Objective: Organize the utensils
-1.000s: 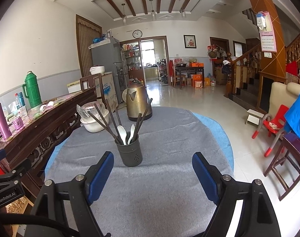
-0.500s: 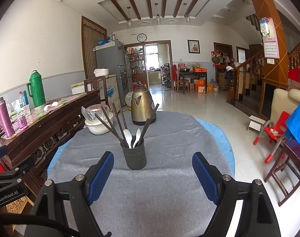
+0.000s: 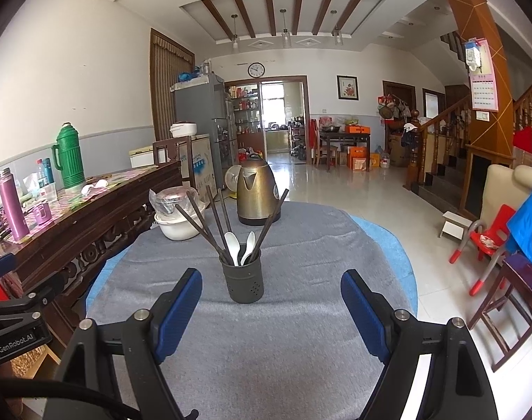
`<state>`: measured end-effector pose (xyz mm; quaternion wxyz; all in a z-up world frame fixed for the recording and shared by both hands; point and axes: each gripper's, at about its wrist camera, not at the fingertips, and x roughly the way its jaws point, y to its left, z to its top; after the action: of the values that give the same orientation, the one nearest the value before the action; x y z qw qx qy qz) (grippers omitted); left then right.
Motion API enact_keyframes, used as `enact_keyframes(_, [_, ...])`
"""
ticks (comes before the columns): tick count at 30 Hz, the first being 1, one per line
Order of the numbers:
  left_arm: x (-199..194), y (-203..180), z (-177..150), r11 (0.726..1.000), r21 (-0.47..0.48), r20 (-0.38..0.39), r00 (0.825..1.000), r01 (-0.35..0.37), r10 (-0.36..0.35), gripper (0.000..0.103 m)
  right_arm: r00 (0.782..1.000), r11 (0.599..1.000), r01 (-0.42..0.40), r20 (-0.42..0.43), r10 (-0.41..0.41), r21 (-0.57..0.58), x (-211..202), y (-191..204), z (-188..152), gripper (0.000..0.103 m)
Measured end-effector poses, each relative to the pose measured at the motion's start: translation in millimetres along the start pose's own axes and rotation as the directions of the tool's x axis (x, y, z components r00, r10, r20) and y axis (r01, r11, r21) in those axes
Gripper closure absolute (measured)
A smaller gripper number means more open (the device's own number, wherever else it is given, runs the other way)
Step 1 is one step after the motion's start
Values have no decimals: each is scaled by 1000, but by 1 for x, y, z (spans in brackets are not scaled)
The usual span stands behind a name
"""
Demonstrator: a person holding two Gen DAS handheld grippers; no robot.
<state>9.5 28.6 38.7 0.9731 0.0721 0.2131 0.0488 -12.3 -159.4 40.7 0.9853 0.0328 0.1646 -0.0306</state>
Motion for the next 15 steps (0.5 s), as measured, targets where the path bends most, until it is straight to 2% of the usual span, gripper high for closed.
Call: enact_keyframes(15, [0, 10, 1, 1000, -17, 5, 1000, -9, 9, 5, 1000, 1000, -12, 11, 12, -28, -3, 13, 3, 19])
